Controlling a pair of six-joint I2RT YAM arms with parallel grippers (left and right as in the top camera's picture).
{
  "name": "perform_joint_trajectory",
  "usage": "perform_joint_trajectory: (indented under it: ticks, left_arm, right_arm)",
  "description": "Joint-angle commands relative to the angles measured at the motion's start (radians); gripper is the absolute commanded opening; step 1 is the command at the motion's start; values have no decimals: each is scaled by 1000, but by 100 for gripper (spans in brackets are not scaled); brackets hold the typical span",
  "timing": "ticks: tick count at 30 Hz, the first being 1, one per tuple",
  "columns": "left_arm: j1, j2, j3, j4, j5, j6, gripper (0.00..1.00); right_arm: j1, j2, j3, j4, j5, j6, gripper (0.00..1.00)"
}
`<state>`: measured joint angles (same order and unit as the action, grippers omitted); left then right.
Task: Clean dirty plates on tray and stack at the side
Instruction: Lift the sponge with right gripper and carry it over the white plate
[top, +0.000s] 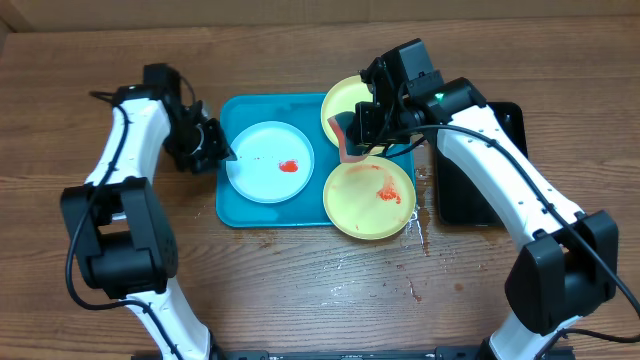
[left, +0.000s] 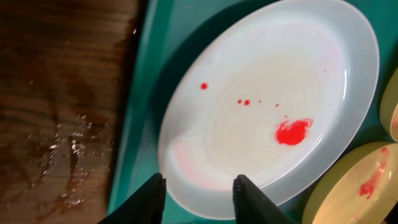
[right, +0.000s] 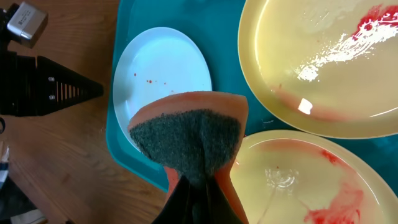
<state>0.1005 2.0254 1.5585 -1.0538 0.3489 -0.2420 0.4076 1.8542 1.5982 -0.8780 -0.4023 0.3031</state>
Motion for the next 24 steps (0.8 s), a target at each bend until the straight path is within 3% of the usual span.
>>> perform_joint_trajectory:
  ticks: [1,10,24]
  left_arm:
    - [-40,15,13,19,-83,-20,32]
    - [-76,15,8,35,-302,-16,32]
    - [-78,15,-138,222,-199,-17,33]
  right_arm:
    - [4,13,18,14,9,12,4]
    - [4,13,18,10,9,8,4]
    - [4,13,18,9,9,4,4]
